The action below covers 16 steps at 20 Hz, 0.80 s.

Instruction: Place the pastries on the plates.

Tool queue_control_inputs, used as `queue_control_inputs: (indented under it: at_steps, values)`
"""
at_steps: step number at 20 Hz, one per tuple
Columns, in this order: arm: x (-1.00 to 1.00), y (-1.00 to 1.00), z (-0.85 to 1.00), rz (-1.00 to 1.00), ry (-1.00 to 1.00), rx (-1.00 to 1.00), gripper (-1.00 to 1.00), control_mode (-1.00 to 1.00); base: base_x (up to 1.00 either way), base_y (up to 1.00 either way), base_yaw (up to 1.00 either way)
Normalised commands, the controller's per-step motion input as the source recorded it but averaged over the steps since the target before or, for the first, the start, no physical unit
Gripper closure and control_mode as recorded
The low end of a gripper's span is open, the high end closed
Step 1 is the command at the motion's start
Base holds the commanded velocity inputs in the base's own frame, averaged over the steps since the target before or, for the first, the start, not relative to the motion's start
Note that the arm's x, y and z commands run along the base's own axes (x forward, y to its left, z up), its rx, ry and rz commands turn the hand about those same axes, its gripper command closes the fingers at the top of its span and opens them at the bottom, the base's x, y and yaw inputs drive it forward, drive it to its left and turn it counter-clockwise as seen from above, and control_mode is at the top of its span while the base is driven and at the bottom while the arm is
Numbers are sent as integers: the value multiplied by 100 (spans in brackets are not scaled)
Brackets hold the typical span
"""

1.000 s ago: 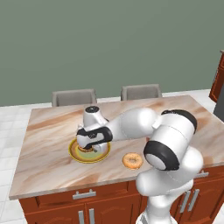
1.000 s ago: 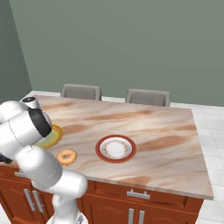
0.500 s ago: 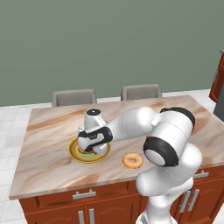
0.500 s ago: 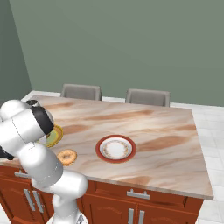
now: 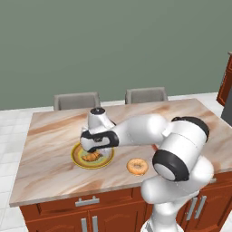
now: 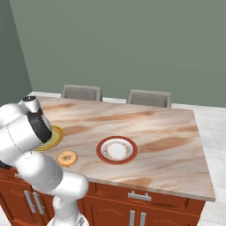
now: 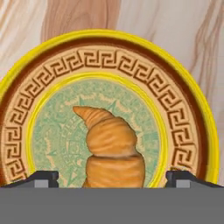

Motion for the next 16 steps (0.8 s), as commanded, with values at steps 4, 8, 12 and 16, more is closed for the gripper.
queue_control_inputs:
  at_steps: [4, 8, 12, 16]
  values:
    - [-26, -18, 84, -1, -8, 0, -100, -100, 0, 0, 0]
    - [-30, -48, 39, -5, -2, -6, -100, -100, 0, 0, 0]
    - [-21, -92, 29, 0, -3, -6, -100, -100, 0, 0, 0]
    - [-60, -96, 5, 17, -5, 0, -100, -100, 0, 0, 0]
